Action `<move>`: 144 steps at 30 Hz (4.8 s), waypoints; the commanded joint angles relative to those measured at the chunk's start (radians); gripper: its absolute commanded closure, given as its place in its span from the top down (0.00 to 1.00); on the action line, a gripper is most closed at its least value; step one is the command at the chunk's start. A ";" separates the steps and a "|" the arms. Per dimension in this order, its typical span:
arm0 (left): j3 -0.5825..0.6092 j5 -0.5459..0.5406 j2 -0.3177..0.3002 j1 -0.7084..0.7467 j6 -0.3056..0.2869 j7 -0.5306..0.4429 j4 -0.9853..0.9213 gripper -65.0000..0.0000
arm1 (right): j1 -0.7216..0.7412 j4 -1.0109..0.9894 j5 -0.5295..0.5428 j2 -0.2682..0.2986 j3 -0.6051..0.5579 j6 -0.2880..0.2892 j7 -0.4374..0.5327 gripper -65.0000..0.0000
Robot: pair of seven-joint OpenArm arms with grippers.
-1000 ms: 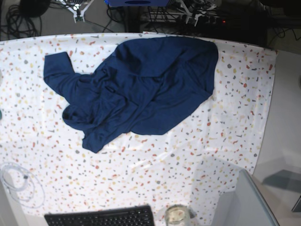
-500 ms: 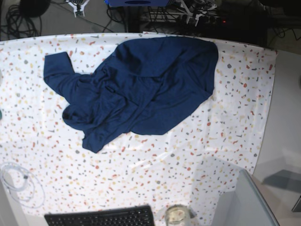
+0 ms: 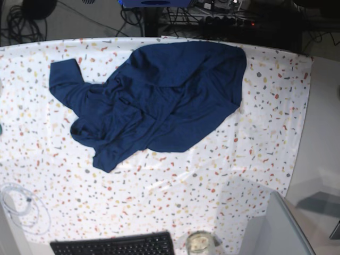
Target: Layout the t-shirt on the table in an organized manner, then fold the t-shirt properly
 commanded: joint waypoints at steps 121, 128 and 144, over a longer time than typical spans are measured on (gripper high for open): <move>-0.924 -0.714 -0.044 0.055 -0.409 0.301 0.542 0.00 | 0.763 0.745 0.087 0.279 0.386 0.231 -0.597 0.00; -0.922 -0.714 -0.033 0.043 -0.409 0.301 0.548 0.00 | 0.902 0.388 -0.029 0.316 0.436 0.229 -0.502 0.02; -0.910 -0.369 0.044 -0.027 -0.409 0.306 0.572 0.00 | 0.606 0.851 -0.094 0.089 0.199 0.327 -0.542 0.95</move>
